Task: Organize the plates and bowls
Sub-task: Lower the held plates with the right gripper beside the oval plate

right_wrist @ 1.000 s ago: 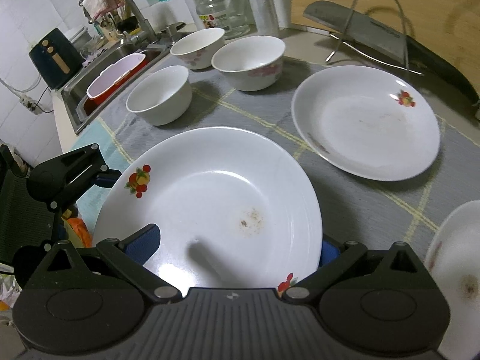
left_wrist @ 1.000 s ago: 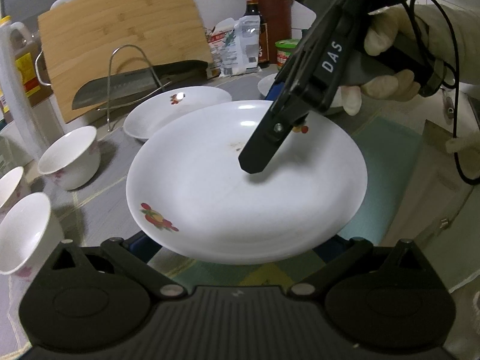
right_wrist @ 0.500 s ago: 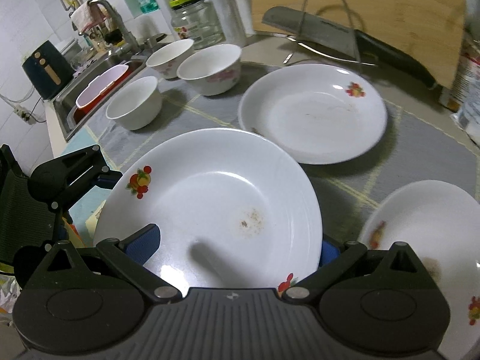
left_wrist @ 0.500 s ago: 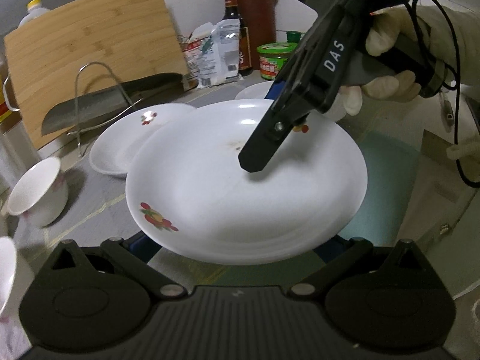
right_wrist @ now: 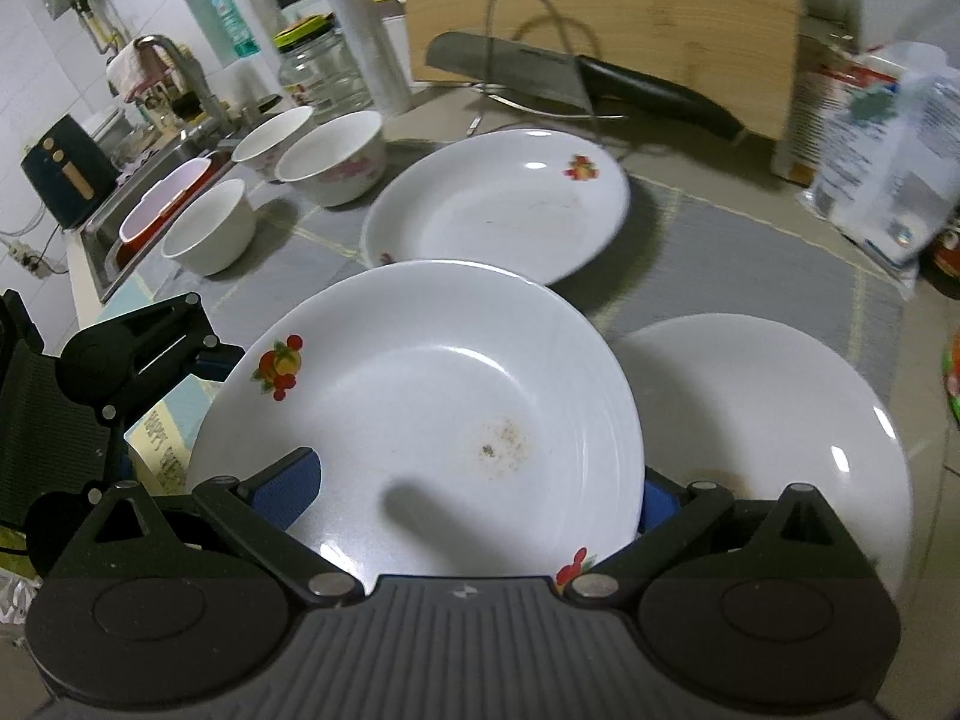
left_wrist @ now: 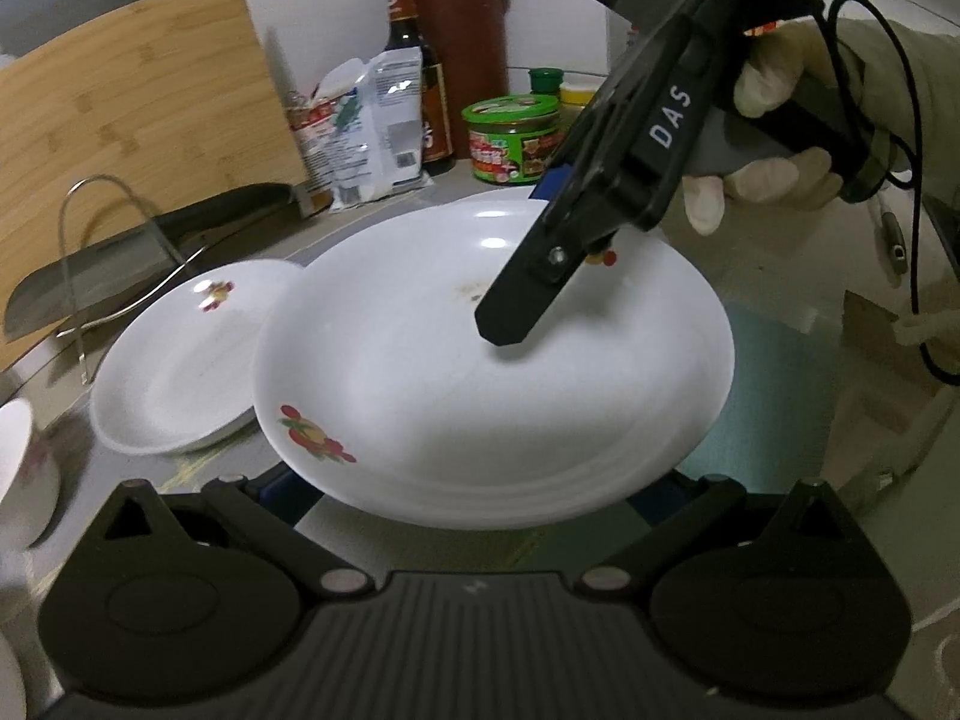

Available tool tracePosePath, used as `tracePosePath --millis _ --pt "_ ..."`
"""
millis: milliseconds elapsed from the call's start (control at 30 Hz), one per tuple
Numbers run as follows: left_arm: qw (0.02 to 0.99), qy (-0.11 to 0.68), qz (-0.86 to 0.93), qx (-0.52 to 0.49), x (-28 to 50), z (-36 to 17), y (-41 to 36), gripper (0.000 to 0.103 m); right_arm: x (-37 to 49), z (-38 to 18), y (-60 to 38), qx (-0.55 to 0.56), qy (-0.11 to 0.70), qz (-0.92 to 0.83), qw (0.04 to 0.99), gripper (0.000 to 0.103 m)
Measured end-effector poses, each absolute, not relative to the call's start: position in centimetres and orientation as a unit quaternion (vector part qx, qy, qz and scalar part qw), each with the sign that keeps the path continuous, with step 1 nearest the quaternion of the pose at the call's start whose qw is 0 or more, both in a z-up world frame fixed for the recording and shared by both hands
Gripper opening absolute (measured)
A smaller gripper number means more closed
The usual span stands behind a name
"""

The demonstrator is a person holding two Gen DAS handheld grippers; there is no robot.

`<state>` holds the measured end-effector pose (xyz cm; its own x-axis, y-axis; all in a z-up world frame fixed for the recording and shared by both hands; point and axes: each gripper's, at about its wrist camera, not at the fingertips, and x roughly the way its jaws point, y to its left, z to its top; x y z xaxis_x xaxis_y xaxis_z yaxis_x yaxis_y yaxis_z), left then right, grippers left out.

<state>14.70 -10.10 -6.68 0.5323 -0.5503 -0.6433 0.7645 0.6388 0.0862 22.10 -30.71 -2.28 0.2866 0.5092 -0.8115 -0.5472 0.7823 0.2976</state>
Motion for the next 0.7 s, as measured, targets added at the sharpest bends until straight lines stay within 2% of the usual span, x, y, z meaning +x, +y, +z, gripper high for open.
tracePosePath --millis 700 --pt "0.841 0.292 -0.413 0.191 17.9 -7.2 -17.0 0.102 24.4 -3.6 -37.5 0.006 0.500 0.277 0.820 0.103"
